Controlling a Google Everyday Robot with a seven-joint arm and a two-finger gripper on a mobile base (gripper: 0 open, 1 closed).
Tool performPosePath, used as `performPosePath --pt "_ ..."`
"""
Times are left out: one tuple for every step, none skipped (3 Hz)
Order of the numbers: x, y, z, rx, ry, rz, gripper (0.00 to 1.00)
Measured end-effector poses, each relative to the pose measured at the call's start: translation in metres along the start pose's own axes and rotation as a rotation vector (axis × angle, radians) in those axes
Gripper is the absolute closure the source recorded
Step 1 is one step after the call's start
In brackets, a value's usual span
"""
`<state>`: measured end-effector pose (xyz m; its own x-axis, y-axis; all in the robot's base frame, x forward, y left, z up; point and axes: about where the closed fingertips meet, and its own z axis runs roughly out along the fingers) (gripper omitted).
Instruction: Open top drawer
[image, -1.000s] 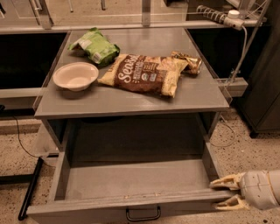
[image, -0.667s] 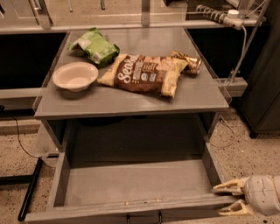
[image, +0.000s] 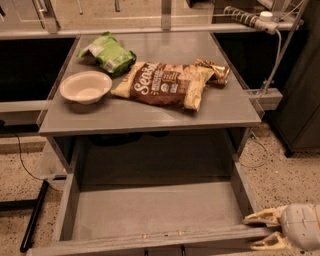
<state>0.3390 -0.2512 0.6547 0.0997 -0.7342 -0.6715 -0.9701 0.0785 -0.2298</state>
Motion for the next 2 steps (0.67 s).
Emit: performPosePath --pt "-0.0012 0.0016 -0.0001 0.0 0.0 0.0 0.82" --pt "-0.0013 0.0016 -0.0001 0.0 0.0 0.0 0.58"
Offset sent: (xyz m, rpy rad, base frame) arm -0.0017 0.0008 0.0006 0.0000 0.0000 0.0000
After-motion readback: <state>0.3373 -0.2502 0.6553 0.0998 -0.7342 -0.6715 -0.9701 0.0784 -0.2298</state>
